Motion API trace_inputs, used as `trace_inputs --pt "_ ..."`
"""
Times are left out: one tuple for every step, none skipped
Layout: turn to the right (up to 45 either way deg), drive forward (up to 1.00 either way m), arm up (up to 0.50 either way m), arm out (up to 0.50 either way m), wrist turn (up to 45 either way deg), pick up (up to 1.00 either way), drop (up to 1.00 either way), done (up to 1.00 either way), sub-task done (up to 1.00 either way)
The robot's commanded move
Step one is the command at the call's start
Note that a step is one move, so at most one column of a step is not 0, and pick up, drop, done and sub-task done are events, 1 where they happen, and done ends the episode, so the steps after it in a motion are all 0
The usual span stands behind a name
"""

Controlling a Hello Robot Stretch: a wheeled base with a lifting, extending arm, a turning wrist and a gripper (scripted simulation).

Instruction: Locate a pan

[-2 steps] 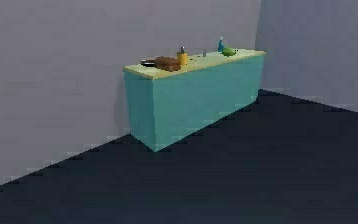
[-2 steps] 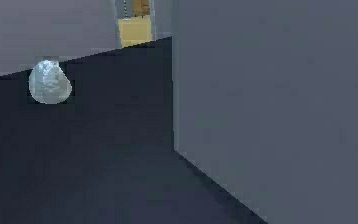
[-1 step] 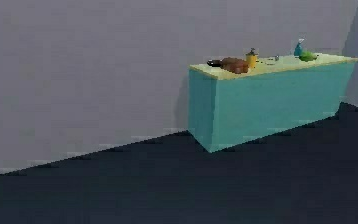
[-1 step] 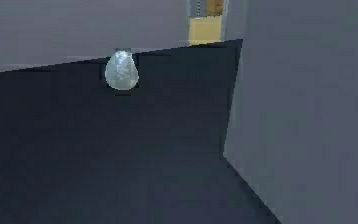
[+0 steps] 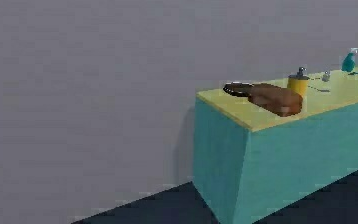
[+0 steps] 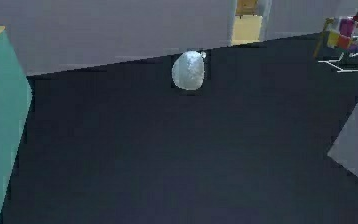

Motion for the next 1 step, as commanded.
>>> trace_inputs --pt "-3.0 0.00 0.00 0.00 0.0 0.00 0.00 0.00 0.00"
